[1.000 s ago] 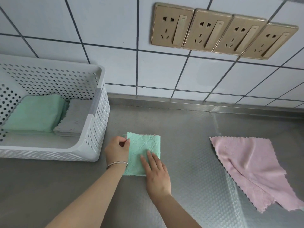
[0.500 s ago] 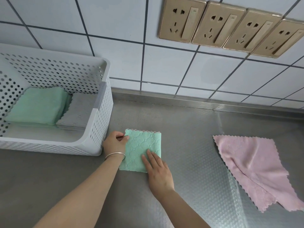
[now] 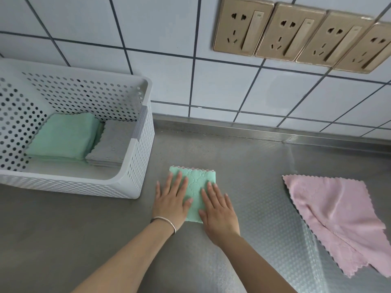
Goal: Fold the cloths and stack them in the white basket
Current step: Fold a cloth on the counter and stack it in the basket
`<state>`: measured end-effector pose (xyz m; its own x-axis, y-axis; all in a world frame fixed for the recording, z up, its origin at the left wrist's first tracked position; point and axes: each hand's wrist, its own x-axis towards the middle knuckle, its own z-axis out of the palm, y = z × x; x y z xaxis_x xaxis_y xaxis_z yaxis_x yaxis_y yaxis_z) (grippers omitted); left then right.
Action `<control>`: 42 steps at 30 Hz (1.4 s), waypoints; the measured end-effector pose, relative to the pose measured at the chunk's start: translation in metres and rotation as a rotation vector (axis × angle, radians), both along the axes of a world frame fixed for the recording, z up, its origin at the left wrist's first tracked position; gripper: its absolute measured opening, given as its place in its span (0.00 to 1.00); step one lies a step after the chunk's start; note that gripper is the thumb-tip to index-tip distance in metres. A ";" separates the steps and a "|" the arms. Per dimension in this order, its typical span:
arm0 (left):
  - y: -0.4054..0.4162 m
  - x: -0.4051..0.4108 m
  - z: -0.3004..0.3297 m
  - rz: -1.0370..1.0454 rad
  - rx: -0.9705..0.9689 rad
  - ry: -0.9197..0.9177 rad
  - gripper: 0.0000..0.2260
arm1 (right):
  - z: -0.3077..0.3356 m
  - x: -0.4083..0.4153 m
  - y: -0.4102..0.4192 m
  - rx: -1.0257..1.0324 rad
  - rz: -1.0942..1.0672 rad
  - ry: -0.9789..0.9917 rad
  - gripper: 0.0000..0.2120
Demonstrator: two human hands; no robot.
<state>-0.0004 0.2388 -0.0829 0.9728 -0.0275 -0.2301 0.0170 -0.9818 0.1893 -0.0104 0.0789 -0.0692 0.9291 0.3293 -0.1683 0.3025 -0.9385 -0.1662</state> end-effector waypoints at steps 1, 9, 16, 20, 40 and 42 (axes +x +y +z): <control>0.000 -0.002 -0.006 -0.004 -0.002 0.007 0.29 | -0.003 0.000 -0.001 -0.007 -0.006 0.030 0.27; 0.003 0.005 0.008 0.124 -0.164 0.089 0.32 | 0.007 0.006 0.002 0.084 -0.066 0.226 0.30; -0.007 -0.006 0.023 0.889 -0.301 0.078 0.21 | 0.025 -0.002 0.008 0.682 -0.784 0.346 0.21; -0.014 -0.016 0.031 0.873 -0.296 0.198 0.13 | 0.029 -0.009 -0.002 0.685 -0.837 0.559 0.11; 0.053 -0.023 0.245 0.423 -0.805 -0.945 0.06 | 0.216 0.008 0.082 1.293 -0.465 -0.047 0.11; 0.104 -0.015 0.253 0.415 -0.710 -0.922 0.04 | 0.227 0.019 0.123 1.269 -0.430 -0.018 0.13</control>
